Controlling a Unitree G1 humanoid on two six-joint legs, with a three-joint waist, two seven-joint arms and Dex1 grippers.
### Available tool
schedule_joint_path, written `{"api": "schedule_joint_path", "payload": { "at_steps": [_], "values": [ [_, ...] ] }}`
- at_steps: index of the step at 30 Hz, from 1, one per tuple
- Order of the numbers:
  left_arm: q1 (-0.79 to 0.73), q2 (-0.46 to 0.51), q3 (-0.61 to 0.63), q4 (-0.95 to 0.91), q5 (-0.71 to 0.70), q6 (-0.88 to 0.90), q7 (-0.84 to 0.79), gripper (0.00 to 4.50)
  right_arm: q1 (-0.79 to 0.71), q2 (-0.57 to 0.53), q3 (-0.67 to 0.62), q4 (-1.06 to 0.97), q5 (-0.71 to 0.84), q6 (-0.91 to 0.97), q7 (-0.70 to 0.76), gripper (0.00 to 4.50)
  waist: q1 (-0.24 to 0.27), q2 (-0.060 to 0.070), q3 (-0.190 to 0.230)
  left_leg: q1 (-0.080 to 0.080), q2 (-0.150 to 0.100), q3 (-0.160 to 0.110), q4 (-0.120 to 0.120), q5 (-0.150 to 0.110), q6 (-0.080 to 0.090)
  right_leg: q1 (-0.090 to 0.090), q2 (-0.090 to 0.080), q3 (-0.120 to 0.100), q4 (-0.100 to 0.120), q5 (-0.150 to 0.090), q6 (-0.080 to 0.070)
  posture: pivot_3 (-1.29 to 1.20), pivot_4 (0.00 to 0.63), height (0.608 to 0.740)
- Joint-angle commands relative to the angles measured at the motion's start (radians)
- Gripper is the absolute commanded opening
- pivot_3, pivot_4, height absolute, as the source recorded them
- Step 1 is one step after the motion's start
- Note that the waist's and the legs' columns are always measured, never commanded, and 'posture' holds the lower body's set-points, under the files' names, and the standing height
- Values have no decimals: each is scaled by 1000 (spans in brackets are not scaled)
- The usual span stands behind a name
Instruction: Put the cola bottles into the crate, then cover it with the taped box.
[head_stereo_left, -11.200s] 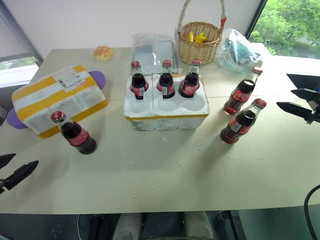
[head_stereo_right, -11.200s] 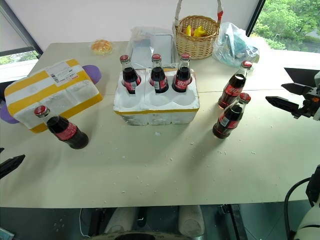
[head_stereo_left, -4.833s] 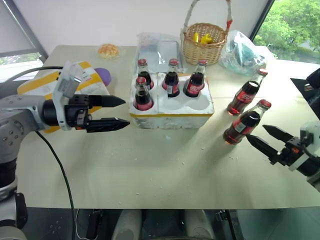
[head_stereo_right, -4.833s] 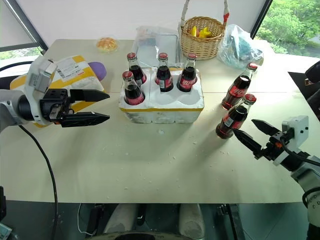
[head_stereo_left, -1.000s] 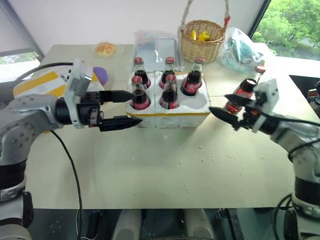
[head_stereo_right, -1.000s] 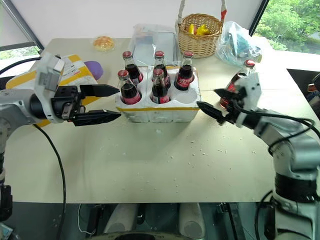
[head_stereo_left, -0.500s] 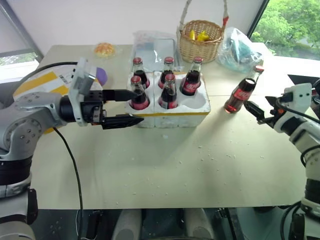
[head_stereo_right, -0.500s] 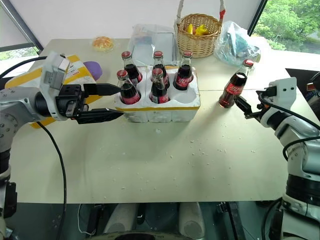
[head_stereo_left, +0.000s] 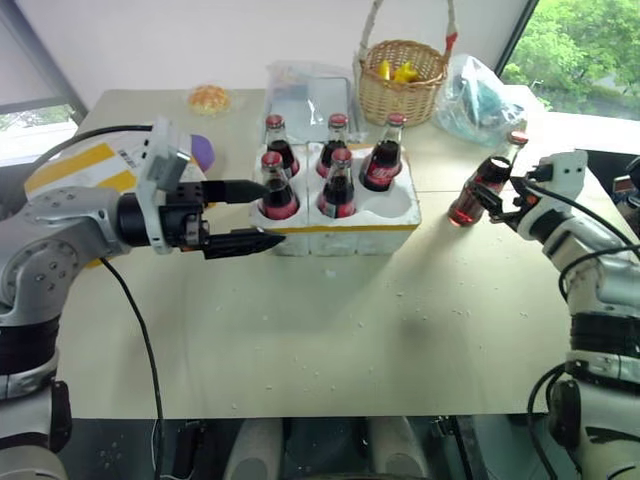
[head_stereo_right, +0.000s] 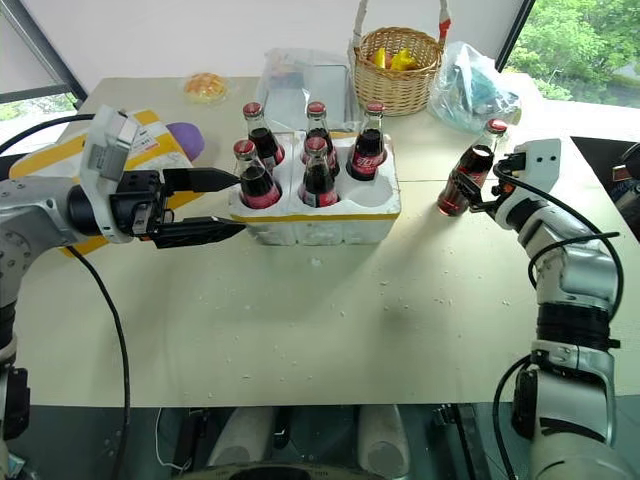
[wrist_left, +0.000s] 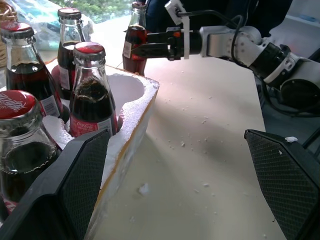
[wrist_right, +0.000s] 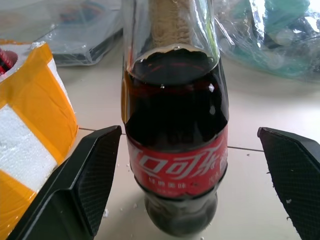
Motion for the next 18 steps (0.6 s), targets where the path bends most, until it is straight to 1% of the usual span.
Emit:
{"api": "schedule_joint_path", "payload": {
  "at_steps": [1, 4, 5, 6, 7, 8, 14, 18],
  "values": [
    [-3, 22, 51, -29, -16, 3, 9, 4500, -63, 11, 10, 69, -16, -65, 8, 4451, 0, 0, 0, 0, 0, 0, 0, 0, 0, 0, 0, 0, 0, 0, 0, 0, 150, 737],
    [-2, 26, 57, -34, -20, 9, 13, 4500, -93, 22, 19, 121, -26, -98, 11, 4451, 0, 0, 0, 0, 0, 0, 0, 0, 0, 0, 0, 0, 0, 0, 0, 0, 150, 737],
    [-2, 27, 59, -36, -23, 11, 15, 4500, -98, 24, 19, 130, -26, -108, 13, 3947, 1, 0, 0, 0, 0, 0, 0, 0, 0, 0, 0, 0, 0, 0, 0, 0, 150, 737],
    [-3, 28, 61, -38, -26, 13, 16, 4500, -101, 26, 19, 137, -24, -120, 20, 3661, 2, 0, 0, 0, 0, 0, 0, 0, 0, 0, 0, 0, 0, 0, 0, 0, 150, 737],
    [-4, 29, 63, -39, -28, 15, 17, 4500, -104, 27, 18, 140, -21, -125, 26, 3159, 1, 0, 0, 0, 0, 0, 0, 0, 0, 0, 0, 0, 0, 0, 0, 0, 150, 737],
    [-3, 30, 64, -41, -30, 17, 18, 4500, -106, 27, 18, 137, -19, -128, 33, 2804, 1, 0, 0, 0, 0, 0, 0, 0, 0, 0, 0, 0, 0, 0, 0, 0, 150, 737],
    [-2, 30, 64, -45, -35, 18, 19, 4500, -106, 3, 6, 92, -11, -128, 52, 2783, -1, 0, 0, 0, 0, 0, -1, 0, 0, 0, 0, 0, 0, 0, 0, 0, 150, 737],
    [0, 24, 59, -46, -35, 13, 21, 4500, -162, -42, -17, -7, 49, -83, 115, 2783, 0, 3, 2, 0, 0, 0, -1, 0, 0, 0, 0, 0, 0, 0, 0, 0, 150, 737]
  ]
}}
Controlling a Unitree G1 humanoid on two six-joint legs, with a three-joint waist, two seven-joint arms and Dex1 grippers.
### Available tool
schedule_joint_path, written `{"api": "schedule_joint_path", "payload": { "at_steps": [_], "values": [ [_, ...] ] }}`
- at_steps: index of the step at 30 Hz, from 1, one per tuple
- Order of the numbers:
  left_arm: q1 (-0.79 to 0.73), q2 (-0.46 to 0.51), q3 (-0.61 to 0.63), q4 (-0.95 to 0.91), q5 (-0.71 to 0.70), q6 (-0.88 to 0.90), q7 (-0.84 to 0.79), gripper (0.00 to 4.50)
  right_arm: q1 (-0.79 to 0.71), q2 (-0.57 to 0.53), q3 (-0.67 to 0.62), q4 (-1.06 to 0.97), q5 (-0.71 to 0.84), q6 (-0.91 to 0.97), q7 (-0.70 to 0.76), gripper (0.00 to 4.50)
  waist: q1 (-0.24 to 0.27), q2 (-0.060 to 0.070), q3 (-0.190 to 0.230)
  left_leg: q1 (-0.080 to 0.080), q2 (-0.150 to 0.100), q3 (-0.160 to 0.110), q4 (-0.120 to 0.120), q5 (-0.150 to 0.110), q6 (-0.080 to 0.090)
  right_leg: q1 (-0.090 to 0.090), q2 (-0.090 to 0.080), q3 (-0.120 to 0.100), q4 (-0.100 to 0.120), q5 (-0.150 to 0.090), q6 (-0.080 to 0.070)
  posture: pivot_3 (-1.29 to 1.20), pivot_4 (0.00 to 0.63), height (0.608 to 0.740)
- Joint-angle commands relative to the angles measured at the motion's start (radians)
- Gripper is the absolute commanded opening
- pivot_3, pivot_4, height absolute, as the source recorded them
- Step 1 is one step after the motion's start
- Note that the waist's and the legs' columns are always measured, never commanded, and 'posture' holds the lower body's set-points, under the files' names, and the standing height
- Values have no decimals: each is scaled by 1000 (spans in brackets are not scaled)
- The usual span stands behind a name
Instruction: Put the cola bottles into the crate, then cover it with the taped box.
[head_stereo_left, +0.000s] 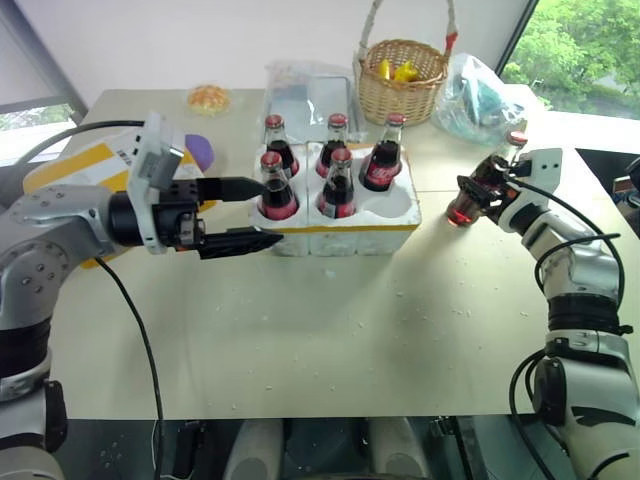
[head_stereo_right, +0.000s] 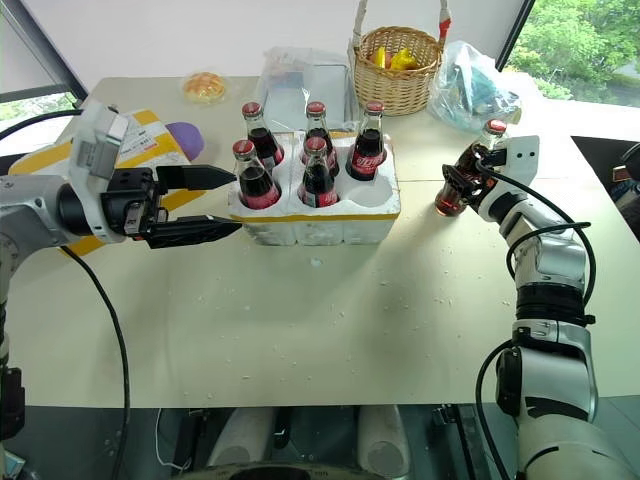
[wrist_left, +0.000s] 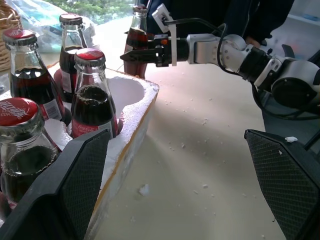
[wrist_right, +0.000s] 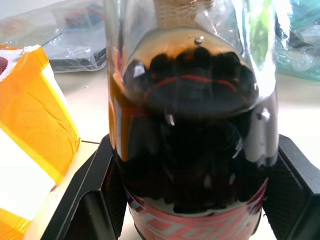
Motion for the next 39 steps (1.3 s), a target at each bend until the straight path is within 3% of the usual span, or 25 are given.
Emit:
{"api": "schedule_joint_path", "payload": {
  "at_steps": [1, 6, 12, 21, 33, 39],
  "values": [
    [-1, 8, 32, -29, -9, -11, 2, 4500, -107, -68, -55, -200, 117, 53, 83, 2783, 0, 3, 2, 0, 0, 0, 0, 0, 0, 0, 0, 0, 0, 0, 0, 0, 150, 737],
    [1, 1, 26, -26, -4, -18, 2, 4500, -146, -77, -43, -384, 283, 229, 189, 2783, -11, 5, 3, 0, 0, 0, -1, 0, 0, -2, 0, 0, 1, 0, 0, 0, 150, 737],
    [-1, -4, 25, -23, 0, -23, 2, 4500, -162, -36, 24, -503, 338, 310, 204, 2783, -15, 3, 2, 0, 1, 0, -1, 0, 0, -1, 1, 0, 1, 0, 0, 0, 150, 737],
    [22, 1, 51, -43, -12, -24, 19, 4500, -134, -8, 155, -478, 230, 243, 237, 2783, -15, 3, 2, -1, 1, 0, 0, 0, 0, -1, 1, 0, 1, 0, 0, 0, 150, 737],
    [38, 3, 67, -54, -12, -20, 26, 4500, -82, -38, 163, -498, 218, 243, 315, 2783, -14, 3, 2, -1, 1, 0, 0, 0, 0, -1, 1, 0, 1, 0, 0, 0, 150, 737],
    [22, -1, 53, -46, -6, -24, 21, 4500, -67, -29, 217, -470, 139, 186, 314, 2783, -13, 3, 2, -1, 1, 0, 0, 0, 0, -2, 1, 0, 1, 0, 0, 0, 150, 737]
  ]
}}
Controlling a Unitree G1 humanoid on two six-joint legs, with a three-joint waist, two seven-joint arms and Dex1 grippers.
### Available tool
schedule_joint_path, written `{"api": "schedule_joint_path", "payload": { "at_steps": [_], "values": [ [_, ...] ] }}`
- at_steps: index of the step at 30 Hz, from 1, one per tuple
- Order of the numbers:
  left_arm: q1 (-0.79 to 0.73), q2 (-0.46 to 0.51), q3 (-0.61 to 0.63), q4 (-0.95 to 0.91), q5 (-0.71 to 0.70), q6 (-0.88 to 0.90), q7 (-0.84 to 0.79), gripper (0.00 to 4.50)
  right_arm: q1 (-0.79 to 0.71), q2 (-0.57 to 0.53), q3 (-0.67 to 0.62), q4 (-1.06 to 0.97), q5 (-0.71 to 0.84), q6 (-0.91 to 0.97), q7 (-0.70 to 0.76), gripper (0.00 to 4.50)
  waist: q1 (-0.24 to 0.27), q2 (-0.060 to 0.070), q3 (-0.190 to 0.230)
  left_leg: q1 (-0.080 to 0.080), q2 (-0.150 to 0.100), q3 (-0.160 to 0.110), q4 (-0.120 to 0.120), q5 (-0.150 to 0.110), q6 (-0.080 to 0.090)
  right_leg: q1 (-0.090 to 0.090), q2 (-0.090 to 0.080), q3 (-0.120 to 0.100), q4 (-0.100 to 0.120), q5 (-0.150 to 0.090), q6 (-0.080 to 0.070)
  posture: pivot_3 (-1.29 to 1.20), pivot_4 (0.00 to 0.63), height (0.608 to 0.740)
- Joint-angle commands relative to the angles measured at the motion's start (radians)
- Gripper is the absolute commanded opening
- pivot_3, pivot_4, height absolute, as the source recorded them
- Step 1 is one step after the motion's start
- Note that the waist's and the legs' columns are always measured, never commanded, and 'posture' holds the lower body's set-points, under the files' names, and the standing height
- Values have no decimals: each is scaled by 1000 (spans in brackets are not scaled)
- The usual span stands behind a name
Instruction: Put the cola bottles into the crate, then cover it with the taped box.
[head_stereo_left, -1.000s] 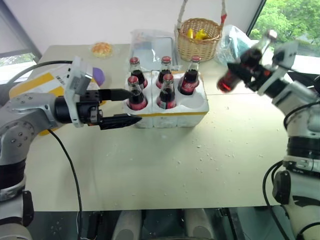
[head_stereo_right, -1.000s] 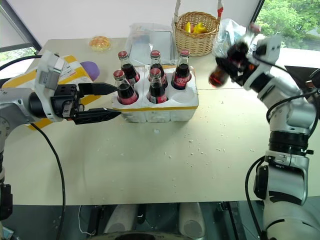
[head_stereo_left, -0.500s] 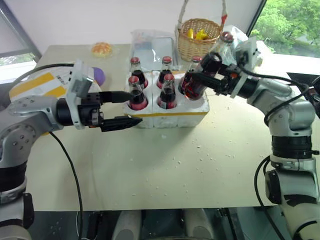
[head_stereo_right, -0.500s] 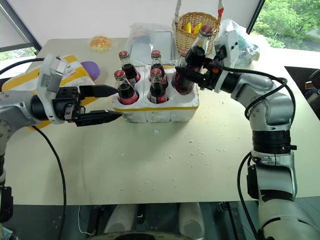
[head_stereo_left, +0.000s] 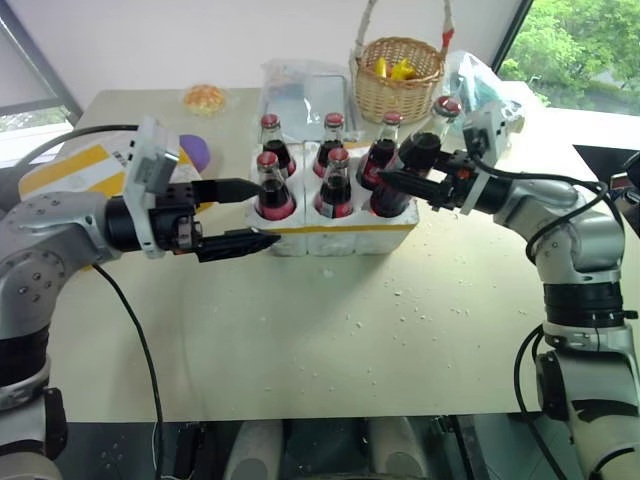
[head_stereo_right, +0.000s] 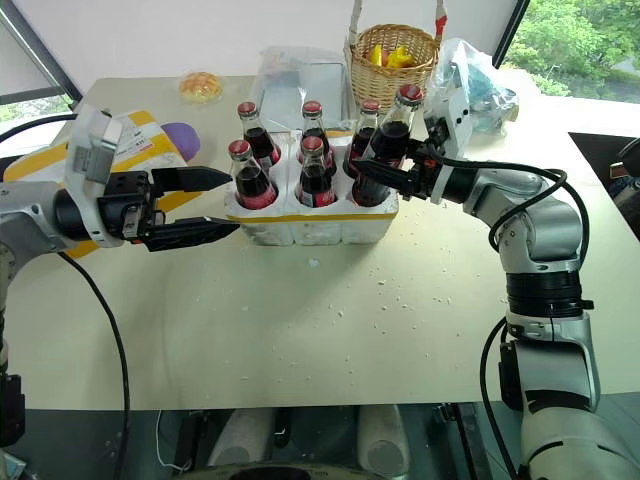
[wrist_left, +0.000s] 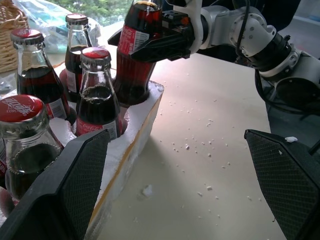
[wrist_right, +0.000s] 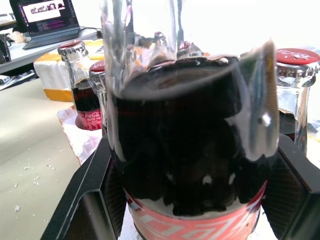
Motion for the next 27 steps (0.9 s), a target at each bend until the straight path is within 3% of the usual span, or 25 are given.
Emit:
{"api": "schedule_joint_path", "payload": {
  "at_steps": [1, 7, 9, 11, 20, 27],
  "values": [
    [-23, 8, 15, -15, -4, -18, -5, 4500, -9, -6, 36, -13, -73, -80, -5, 2783, 0, 0, 0, 0, 0, 0, 0, 0, 0, 0, 0, 0, 0, 0, 0, 0, 150, 737],
    [-41, 5, 4, -3, 5, -21, -12, 4500, -11, 28, 125, 35, -168, -120, -21, 2783, -1, 0, 0, 0, 0, 0, 0, 0, 0, 0, 0, 0, 0, 0, 0, 0, 150, 737],
    [-44, 5, 3, -2, 7, -22, -12, 4500, -12, 41, 140, 51, -185, -127, -18, 3845, -2, -1, 0, 0, 0, 0, 0, 0, 0, 0, 0, 0, 0, 0, 0, 0, 150, 737],
    [-44, 5, 4, -3, 7, -22, -12, 4500, -15, 54, 137, 64, -177, -117, -12, 4431, -2, -1, -1, 0, 0, 0, 0, 0, 0, 0, 0, 0, 0, 0, 0, 0, 150, 737],
    [1, 21, 37, -22, 11, -23, 3, 4500, -34, 39, 57, 56, -129, -66, -8, 4431, -6, -1, -1, 1, 0, 0, 0, 0, 0, 0, 0, 0, 1, 0, 0, 0, 150, 737],
    [196, 98, 183, -26, 142, -75, 77, 4500, -1, -171, -92, -28, -24, -3, 125, 4431, -2, -1, 0, 0, 0, 0, 0, 0, 0, 0, 0, 0, 0, 0, 0, 0, 150, 737]
  ]
}}
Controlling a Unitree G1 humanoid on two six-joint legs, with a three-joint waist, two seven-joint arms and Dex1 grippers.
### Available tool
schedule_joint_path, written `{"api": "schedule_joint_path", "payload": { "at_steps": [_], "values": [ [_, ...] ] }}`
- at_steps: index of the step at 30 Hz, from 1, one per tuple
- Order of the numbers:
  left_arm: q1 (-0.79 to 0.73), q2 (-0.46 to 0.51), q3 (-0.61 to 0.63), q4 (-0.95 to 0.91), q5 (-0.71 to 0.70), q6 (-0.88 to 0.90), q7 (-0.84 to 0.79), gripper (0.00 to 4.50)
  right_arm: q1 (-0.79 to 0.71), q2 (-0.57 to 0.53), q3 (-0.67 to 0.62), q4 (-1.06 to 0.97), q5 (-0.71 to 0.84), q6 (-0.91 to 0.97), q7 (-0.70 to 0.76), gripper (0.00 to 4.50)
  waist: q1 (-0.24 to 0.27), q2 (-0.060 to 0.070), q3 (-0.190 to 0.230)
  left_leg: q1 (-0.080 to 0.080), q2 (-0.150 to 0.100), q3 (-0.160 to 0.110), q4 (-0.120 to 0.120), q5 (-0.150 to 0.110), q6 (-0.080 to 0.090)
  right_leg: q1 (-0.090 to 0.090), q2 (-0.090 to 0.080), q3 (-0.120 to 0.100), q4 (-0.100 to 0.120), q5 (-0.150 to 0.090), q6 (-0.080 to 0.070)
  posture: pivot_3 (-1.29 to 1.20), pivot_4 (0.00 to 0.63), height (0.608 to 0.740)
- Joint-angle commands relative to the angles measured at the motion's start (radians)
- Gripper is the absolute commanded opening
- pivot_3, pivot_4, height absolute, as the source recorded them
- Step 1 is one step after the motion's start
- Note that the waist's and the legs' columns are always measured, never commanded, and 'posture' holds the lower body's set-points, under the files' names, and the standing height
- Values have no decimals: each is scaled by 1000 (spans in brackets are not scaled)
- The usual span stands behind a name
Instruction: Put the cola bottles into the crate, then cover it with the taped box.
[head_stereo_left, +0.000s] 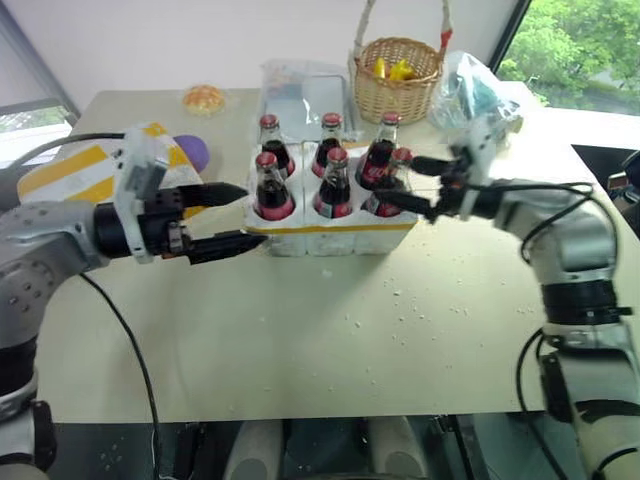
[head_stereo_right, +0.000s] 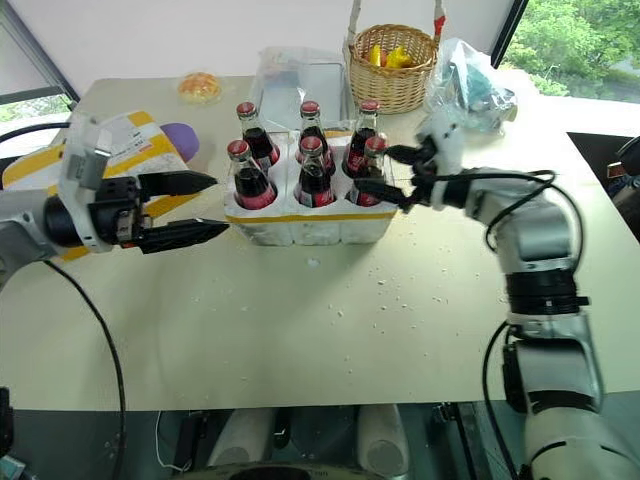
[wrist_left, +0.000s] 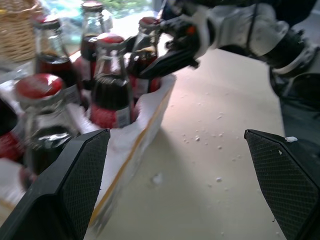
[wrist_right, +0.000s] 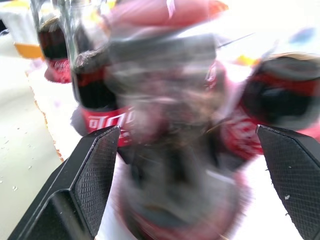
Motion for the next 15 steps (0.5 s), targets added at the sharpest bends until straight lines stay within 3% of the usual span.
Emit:
{"api": "schedule_joint_path", "payload": {
  "at_steps": [1, 6, 12, 15],
  "values": [
    [114, 62, 120, -16, 125, -70, 37, 4500, 13, -121, -117, -101, 79, 31, 83, 4431, 0, 0, 0, 0, 0, 0, 0, 0, 0, 0, 0, 0, 0, 0, 0, 0, 150, 737],
    [342, 109, 305, 41, 297, -147, 56, 4500, 130, -301, -218, -199, 151, 56, 220, 4431, -1, 0, 0, 0, 1, 0, -1, 0, 0, 0, 0, 0, -1, -2, -4, 0, 150, 737],
    [549, 159, 414, 170, 567, -353, 50, 4500, 108, -293, -303, -293, 383, 211, 224, 4431, -8, 0, 0, 2, 5, 4, -1, 0, 0, -1, 1, 0, -1, -1, -7, 0, 150, 737],
    [616, 182, 389, 309, 766, -579, 130, 4500, 119, -271, -292, -360, 395, 176, 206, 4431, -5, 0, 0, 2, 5, 4, -1, -1, 0, -1, 1, 0, -2, -3, -11, 0, 150, 737]
  ]
}}
